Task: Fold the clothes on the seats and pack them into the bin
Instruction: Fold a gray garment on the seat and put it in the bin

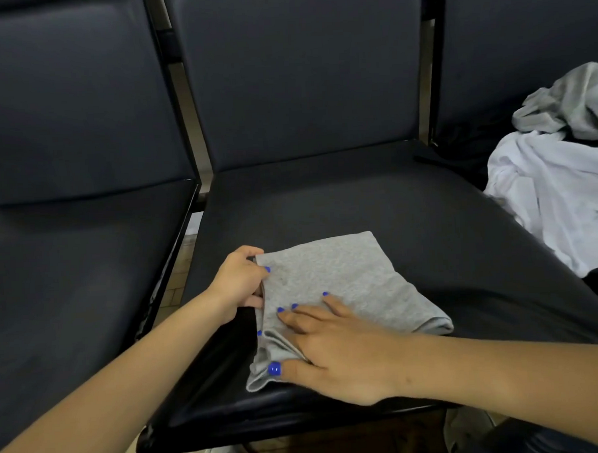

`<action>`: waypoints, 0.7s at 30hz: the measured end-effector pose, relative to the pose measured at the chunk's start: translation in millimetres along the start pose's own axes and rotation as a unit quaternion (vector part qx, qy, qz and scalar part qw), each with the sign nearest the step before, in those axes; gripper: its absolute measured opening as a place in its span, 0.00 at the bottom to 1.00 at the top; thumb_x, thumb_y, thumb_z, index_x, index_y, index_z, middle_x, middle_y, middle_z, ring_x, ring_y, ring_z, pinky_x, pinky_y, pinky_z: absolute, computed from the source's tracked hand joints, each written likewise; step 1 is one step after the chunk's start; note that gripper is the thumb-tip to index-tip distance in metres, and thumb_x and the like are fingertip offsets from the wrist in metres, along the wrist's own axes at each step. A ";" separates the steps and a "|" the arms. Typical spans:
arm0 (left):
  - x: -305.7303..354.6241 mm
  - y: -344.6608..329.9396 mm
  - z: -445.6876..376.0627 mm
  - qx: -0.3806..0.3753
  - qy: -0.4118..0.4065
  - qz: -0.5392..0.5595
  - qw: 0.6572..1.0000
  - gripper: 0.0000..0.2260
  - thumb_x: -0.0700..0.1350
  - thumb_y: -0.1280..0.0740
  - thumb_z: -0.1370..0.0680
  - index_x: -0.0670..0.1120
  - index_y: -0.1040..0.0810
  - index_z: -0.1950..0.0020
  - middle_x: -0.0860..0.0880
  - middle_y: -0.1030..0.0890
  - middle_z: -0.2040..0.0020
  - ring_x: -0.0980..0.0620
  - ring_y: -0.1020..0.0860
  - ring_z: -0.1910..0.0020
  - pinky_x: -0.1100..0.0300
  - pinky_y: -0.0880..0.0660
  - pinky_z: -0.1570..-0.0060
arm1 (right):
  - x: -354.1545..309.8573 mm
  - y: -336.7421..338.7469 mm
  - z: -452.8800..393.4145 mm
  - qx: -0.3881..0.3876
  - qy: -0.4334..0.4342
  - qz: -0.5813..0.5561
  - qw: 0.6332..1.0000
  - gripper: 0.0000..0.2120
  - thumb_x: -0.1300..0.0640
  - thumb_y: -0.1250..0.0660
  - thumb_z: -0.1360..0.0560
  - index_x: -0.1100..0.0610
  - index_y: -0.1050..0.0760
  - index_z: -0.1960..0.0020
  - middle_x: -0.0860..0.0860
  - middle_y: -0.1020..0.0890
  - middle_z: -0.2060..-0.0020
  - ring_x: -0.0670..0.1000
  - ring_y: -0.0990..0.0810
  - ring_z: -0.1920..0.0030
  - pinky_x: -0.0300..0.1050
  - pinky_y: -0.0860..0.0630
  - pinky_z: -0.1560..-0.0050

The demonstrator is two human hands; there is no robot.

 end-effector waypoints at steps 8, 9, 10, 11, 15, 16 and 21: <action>-3.2 2.7 -0.1 -0.021 0.034 0.034 0.999 0.12 0.32 0.44 0.21 0.41 0.26 0.42 0.43 0.21 0.59 0.48 0.21 0.67 0.62 0.25 0.78 | -7.8 23.7 8.4 0.073 0.003 -0.254 0.964 0.22 0.44 0.59 0.17 0.40 0.46 0.24 0.41 0.40 0.26 0.40 0.49 0.26 0.50 0.63 0.25; -3.9 4.2 -0.7 -0.017 0.039 0.044 0.998 0.12 0.32 0.44 0.21 0.40 0.26 0.43 0.43 0.22 0.60 0.48 0.22 0.67 0.63 0.26 0.79 | -11.5 24.2 8.5 0.077 0.009 -0.252 0.965 0.22 0.44 0.59 0.17 0.39 0.47 0.24 0.41 0.41 0.26 0.40 0.50 0.25 0.50 0.64 0.25; -4.5 5.4 -1.7 -0.013 0.043 0.054 0.998 0.12 0.32 0.45 0.21 0.40 0.25 0.44 0.42 0.22 0.60 0.48 0.23 0.68 0.63 0.27 0.79 | -16.0 21.5 8.0 0.069 0.016 -0.231 0.970 0.22 0.44 0.59 0.17 0.39 0.50 0.24 0.43 0.44 0.24 0.40 0.54 0.25 0.50 0.65 0.25; -4.9 5.9 -2.6 -0.010 0.044 0.062 0.997 0.12 0.32 0.45 0.21 0.40 0.25 0.44 0.42 0.22 0.60 0.48 0.23 0.67 0.63 0.26 0.79 | -19.9 14.7 6.8 0.051 0.020 -0.194 0.979 0.22 0.43 0.59 0.18 0.39 0.54 0.24 0.45 0.49 0.23 0.41 0.58 0.24 0.51 0.67 0.26; -7.2 7.5 -4.3 0.006 0.039 0.068 0.997 0.11 0.32 0.44 0.23 0.40 0.25 0.45 0.43 0.22 0.61 0.48 0.23 0.67 0.62 0.25 0.78 | -26.8 -4.6 4.2 0.014 0.029 -0.062 0.998 0.24 0.41 0.61 0.18 0.39 0.62 0.24 0.46 0.61 0.23 0.44 0.67 0.25 0.56 0.72 0.28; -7.7 8.1 -5.1 0.009 0.037 0.071 0.997 0.11 0.32 0.44 0.23 0.40 0.25 0.46 0.43 0.22 0.61 0.48 0.24 0.67 0.63 0.25 0.77 | -31.3 -1.9 4.7 0.023 0.037 -0.065 0.997 0.23 0.42 0.61 0.18 0.39 0.61 0.24 0.46 0.59 0.23 0.45 0.66 0.25 0.57 0.71 0.28; -6.8 14.0 -4.5 0.043 0.022 0.092 0.995 0.10 0.32 0.43 0.23 0.41 0.27 0.44 0.43 0.24 0.59 0.49 0.24 0.65 0.60 0.25 0.75 | -55.4 1.8 1.2 0.013 0.069 -0.144 0.987 0.23 0.46 0.58 0.17 0.42 0.57 0.23 0.49 0.53 0.22 0.45 0.59 0.23 0.48 0.67 0.26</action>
Point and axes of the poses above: each hand's wrist, its own z-axis away from the middle knuckle, its own y-axis out of the back of the hand, x = y × z, the point moved 10 cm from there along -z, towards the middle knuckle
